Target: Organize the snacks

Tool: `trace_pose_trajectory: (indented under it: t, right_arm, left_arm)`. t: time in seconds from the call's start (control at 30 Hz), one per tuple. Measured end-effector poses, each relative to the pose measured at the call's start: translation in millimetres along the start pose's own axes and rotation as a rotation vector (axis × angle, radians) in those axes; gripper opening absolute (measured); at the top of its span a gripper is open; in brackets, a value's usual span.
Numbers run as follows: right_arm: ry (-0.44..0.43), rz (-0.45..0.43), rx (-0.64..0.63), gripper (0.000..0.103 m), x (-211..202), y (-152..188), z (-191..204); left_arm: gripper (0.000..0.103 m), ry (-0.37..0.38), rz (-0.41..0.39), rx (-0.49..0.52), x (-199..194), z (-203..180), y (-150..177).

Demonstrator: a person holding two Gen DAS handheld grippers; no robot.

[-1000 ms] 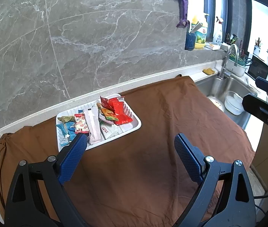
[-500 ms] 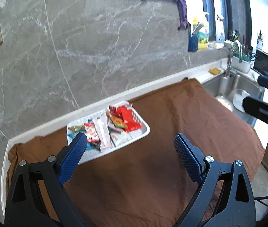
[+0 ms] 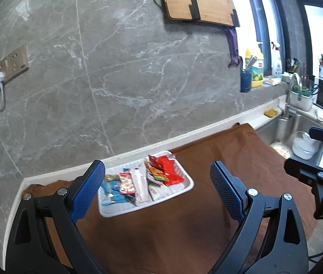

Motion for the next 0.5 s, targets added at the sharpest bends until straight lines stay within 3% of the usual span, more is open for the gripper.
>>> trace_pose_trajectory:
  t: [0.5]
  right_arm:
    - [-0.029,0.041,0.029,0.103,8.7,16.8,1.8]
  left_arm:
    - [0.094,0.013,0.002,0.012,-0.4,-4.9,3.0]
Point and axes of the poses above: each gripper's, at about its wrist camera, not at the fingertips, and x roughly the way its jaws point, z to its left, y to its underside, the point moved 10 cm from there along x, roughly the way its jaws point, and after that the axes turned 1 degree about x, right-handed, at the moved point
